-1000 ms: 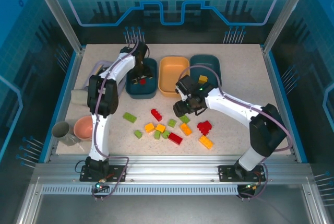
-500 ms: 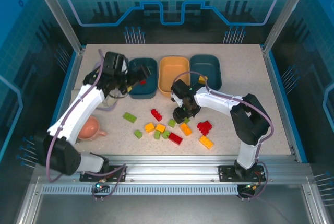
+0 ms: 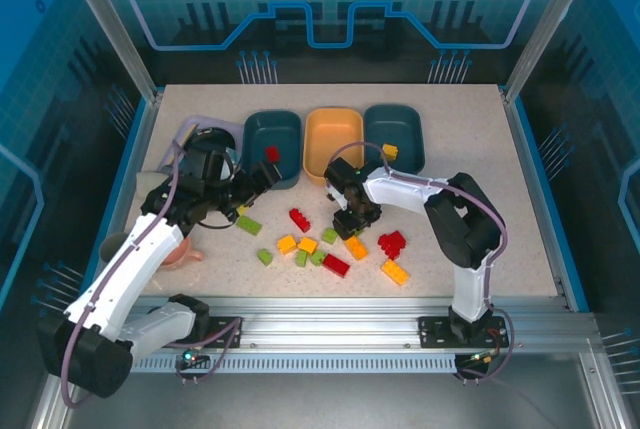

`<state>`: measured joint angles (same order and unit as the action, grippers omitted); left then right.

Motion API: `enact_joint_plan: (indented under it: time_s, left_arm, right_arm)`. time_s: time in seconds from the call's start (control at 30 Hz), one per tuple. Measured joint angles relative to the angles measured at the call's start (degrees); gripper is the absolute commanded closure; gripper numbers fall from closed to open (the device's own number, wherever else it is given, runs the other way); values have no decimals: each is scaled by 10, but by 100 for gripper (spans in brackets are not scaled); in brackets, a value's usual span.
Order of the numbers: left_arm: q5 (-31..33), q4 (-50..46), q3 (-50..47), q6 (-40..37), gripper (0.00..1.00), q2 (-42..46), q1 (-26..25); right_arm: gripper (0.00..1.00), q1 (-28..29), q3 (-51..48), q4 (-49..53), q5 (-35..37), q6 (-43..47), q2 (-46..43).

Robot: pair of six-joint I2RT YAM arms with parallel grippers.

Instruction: Sort the legos into containers by color

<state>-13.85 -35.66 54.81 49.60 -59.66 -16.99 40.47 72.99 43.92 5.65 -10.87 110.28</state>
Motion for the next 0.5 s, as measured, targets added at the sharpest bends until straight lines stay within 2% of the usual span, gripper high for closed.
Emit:
enact_joint_plan:
  time_s: [0.33, 0.5]
  left_arm:
    - [0, 2, -30, 5, 1, 37, -19]
    - [-2, 4, -52, 18, 1, 63, -20]
  right_arm:
    - [62, 7, 21, 11, 15, -5, 18]
    - [65, 13, 21, 12, 26, -9, 14]
